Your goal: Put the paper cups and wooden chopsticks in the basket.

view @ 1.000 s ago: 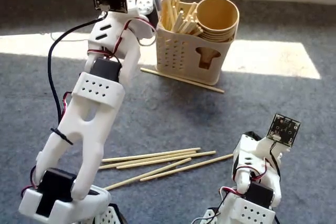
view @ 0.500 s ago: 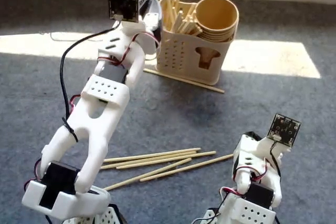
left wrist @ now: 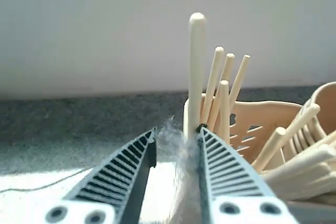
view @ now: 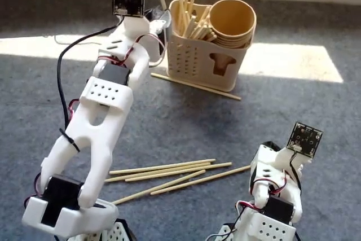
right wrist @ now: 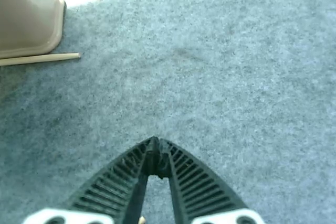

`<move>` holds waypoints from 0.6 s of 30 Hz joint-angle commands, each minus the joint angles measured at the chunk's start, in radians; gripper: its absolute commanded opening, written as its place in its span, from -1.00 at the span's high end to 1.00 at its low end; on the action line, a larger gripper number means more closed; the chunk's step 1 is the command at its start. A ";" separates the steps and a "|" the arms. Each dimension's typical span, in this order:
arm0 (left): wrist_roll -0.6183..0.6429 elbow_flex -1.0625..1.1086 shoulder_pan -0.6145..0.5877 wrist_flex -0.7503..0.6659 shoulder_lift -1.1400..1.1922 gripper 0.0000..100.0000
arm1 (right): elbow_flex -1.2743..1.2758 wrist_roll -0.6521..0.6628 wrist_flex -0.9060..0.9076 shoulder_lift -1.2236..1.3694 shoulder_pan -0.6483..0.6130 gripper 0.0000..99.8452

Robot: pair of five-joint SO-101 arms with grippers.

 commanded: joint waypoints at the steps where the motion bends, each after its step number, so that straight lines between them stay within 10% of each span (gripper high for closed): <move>1: 0.005 -0.062 -0.010 0.146 -0.131 0.68 | 0.110 0.009 0.002 -0.012 0.010 0.98; 18: -0.051 -0.056 -0.002 0.588 -0.420 0.51 | 0.110 0.009 0.002 -0.012 0.010 0.98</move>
